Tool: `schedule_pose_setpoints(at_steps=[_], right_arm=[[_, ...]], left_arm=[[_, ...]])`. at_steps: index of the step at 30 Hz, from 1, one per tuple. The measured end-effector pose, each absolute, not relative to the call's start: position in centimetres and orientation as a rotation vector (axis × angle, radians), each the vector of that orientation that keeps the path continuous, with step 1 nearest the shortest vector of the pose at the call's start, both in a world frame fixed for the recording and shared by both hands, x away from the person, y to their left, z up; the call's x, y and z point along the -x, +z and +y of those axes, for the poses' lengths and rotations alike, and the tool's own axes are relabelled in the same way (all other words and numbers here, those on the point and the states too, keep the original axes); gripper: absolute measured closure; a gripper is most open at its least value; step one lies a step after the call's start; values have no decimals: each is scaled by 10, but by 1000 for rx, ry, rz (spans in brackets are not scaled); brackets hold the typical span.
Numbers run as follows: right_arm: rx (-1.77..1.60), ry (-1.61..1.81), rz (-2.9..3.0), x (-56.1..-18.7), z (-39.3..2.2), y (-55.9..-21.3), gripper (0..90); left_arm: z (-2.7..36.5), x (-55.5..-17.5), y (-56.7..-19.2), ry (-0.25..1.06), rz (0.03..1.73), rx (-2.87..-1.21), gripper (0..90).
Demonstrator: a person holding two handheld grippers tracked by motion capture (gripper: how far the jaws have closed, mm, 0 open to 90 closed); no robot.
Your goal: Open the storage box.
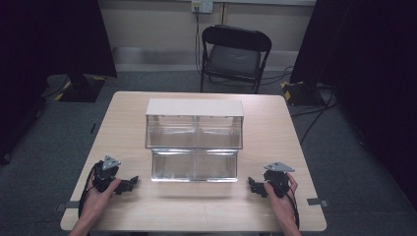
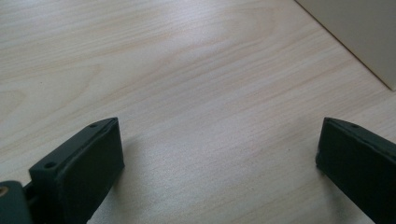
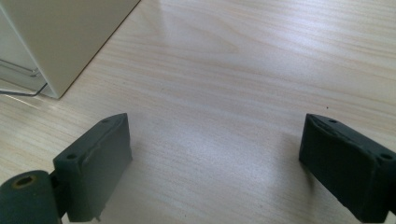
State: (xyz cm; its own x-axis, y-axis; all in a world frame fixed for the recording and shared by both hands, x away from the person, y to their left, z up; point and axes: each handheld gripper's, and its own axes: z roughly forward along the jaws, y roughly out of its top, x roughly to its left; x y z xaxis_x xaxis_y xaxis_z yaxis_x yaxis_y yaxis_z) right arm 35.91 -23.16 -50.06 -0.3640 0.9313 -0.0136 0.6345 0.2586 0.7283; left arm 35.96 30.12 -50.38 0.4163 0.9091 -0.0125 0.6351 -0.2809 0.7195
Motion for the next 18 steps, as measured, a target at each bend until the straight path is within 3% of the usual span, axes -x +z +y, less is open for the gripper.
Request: schedule_pose_setpoints(at_steps=[18], right_arm=[[-1450, 931, 2100, -358, -235, -490, 140]], left_arm=[[301, -360, -504, 539, 1305, -2021, 2]])
